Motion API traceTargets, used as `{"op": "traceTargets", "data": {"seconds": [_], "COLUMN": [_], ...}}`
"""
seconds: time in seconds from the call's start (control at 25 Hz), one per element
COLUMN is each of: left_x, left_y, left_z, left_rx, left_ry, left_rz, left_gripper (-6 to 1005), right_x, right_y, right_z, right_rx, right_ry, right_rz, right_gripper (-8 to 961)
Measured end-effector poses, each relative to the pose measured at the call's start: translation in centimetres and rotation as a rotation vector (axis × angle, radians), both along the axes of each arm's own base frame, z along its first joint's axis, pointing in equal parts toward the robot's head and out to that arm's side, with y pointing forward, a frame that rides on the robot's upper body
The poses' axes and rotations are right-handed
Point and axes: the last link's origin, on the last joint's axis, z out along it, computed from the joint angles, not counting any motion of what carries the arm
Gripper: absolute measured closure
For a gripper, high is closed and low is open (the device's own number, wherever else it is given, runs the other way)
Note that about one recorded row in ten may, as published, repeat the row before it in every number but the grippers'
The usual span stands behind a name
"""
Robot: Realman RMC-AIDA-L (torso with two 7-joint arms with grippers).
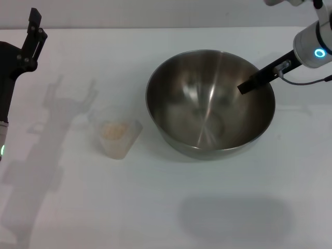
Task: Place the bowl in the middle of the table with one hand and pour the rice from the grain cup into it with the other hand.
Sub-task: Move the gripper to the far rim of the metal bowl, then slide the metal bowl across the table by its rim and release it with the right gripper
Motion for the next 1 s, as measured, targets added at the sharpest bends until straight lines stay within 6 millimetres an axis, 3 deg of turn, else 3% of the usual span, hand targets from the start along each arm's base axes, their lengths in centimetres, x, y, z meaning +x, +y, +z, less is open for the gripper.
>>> {"op": "traceTargets", "data": {"seconds": [0.24,0.48,0.56,1.0], "left_x": [0.1,0.2,0.2,0.4], "left_y": [0.1,0.1,0.1,0.1], "left_z": [0.0,0.1,0.1,0.0], "left_rx": [0.001,0.004,0.005,0.005], "left_ry": [-0.001,-0.005,-0.006,-0.008], "left_rz": [-0.001,-0.004,-0.006,-0.012], "left_gripper": [170,171,171,171], "right_x": [0.2,0.3,0.2,-0.7], "right_y": [0.1,0.2,0.4,0.7], "right_z": [0.2,0.4,0.9,3.0], "right_rx": [0.006,0.015,0.037,0.124], "right_ry": [-0.009,-0.007,0.009,0.085], "right_rz": [0.013,0.012,0.01,0.067], "right_gripper": [446,650,864,926]}}
